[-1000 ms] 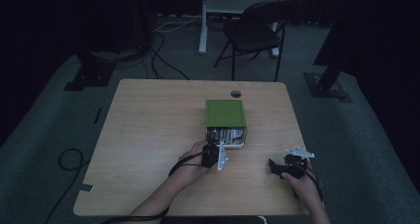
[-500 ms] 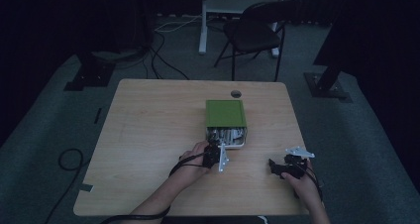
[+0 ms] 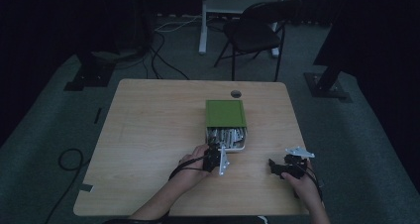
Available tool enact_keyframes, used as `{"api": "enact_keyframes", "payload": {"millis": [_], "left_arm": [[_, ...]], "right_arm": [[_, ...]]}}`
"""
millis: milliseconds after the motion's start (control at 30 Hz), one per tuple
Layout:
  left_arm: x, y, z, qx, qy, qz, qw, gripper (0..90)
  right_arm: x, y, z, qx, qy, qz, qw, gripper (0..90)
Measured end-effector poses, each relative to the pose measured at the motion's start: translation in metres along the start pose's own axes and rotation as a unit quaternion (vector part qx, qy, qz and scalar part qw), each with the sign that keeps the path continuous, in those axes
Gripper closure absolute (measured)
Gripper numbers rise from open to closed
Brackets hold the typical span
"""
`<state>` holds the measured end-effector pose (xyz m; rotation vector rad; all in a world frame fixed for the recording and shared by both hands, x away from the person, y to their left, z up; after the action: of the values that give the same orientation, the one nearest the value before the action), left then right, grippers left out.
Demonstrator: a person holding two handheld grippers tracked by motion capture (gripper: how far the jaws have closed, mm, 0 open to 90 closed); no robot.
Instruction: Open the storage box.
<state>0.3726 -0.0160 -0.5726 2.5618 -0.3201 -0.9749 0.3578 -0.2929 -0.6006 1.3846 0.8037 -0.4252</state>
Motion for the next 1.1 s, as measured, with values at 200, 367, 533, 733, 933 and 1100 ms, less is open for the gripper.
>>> {"api": "enact_keyframes", "payload": {"millis": [200,367,533,733,933,1100], "left_arm": [[-0.004,0.000,0.004,-0.004,-0.003,0.000,1.0000,70.2],[-0.006,0.001,0.006,-0.004,-0.004,-0.001,1.0000,70.2],[-0.010,0.001,0.010,-0.008,-0.002,0.003,1.0000,70.2],[-0.015,0.002,0.016,-0.008,-0.006,0.007,0.9999,70.3],[-0.019,0.002,0.019,-0.003,-0.008,0.004,1.0000,70.5],[-0.023,0.003,0.024,0.001,-0.003,0.005,1.0000,70.7]], "right_arm": [[0.000,0.000,0.000,0.000,0.000,0.000,1.0000,10.9],[0.000,0.000,0.000,0.000,0.000,0.000,1.0000,10.9],[0.000,0.000,0.000,0.000,0.000,0.000,1.0000,10.9],[0.000,0.000,0.000,0.000,0.000,0.000,1.0000,10.9],[0.000,0.000,0.000,0.000,0.000,0.000,1.0000,10.9],[0.000,0.000,0.000,0.000,0.000,0.000,1.0000,10.9]]}}
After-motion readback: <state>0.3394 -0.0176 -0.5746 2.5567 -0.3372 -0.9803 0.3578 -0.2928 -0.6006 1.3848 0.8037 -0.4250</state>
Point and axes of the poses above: each handheld gripper's, and its own axes: x roughly forward along the jaws, y roughly out of its top, z roughly to its right, the point moved 6 cm from there along x, roughly forward along the jaws, and after that the axes turned 2 degrees about -z, right-handed, at the moved point
